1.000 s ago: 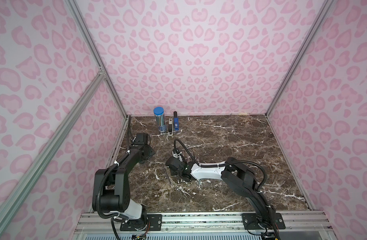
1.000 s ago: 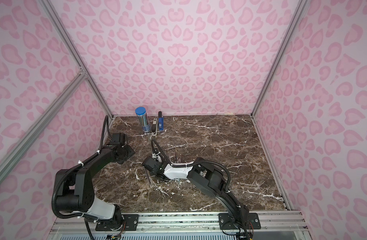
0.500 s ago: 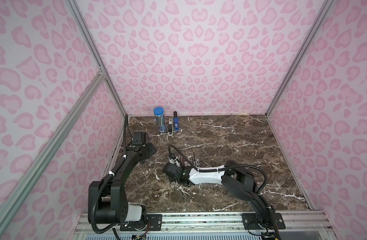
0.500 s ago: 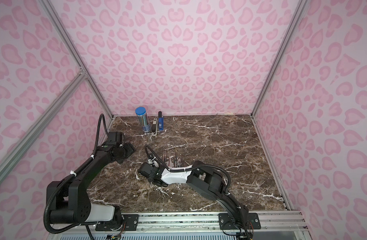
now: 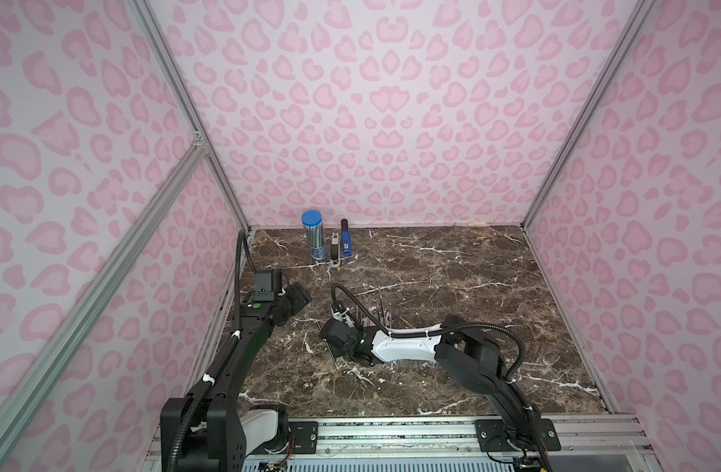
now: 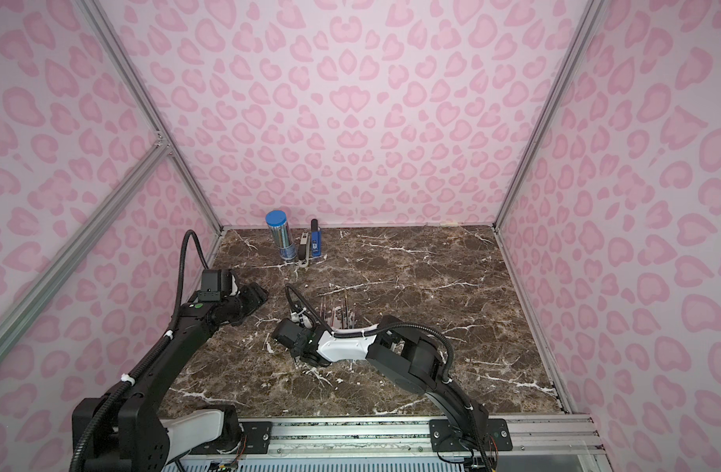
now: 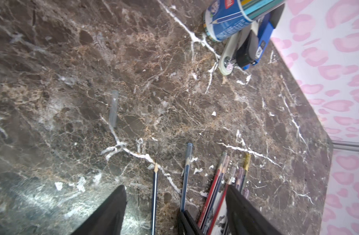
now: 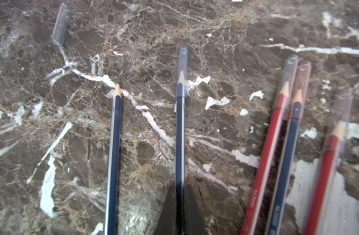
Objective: Remove the protective cover of the pencils
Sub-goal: Pick up the pencil from the center of the board, then remove the protective sleeve from the pencil.
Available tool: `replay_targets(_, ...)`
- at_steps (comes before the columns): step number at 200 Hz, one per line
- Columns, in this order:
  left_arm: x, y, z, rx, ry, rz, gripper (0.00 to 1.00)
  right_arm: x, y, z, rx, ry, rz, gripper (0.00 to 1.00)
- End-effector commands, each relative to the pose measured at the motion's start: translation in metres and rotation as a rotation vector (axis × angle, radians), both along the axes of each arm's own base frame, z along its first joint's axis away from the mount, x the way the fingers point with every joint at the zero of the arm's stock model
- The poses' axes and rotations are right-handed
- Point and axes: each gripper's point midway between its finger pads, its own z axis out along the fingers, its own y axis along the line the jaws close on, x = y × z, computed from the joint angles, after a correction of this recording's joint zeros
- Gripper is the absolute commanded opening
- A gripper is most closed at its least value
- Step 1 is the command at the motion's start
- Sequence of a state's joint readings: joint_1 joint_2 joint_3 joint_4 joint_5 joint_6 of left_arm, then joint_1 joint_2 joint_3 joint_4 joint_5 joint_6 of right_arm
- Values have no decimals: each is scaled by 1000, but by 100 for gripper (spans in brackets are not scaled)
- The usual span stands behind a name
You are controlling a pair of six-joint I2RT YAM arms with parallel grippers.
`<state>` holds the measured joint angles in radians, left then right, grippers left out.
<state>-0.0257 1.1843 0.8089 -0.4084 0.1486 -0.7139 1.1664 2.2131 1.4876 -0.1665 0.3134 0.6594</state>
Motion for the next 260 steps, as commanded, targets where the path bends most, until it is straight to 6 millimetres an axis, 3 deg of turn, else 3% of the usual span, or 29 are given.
replay_targets(1, 2, -8, 12, -18, -73, -46, 79, -11, -15, -18, -74, 58, 14, 3)
replay_targets(33, 0, -20, 27, -38, -148, -100, 79, -10, -17, -1, -45, 34, 7, 1)
replay_targets(69, -6, -40, 41, -84, -201, -176, 79, -16, -20, 33, 17, -1, 17, 0)
replay_targets(85, -10, -47, 45, -99, -209, -195, 74, -20, -17, 51, 49, -20, 24, 0)
replay_targets(90, -11, -51, 46, -107, -214, -204, 74, -26, -26, 43, 26, -12, 28, 0)
replay_targets(139, -20, -103, 46, -111, -217, -334, 72, -42, -48, 57, 108, -15, 73, 0)
replay_targets(182, -26, -146, 36, -108, -209, -395, 66, -41, -95, 53, 142, -13, 6, 0)
replay_targets(204, -26, -164, 34, -98, -214, -427, 65, -40, -109, 56, 172, -26, -16, 0)
replay_targets(236, -25, -188, 26, -97, -193, -477, 60, -42, -114, 67, 218, -45, -21, 0)
replay_targets(260, -22, -195, 23, -82, -183, -483, 60, -45, -110, 75, 253, -51, -7, 0)
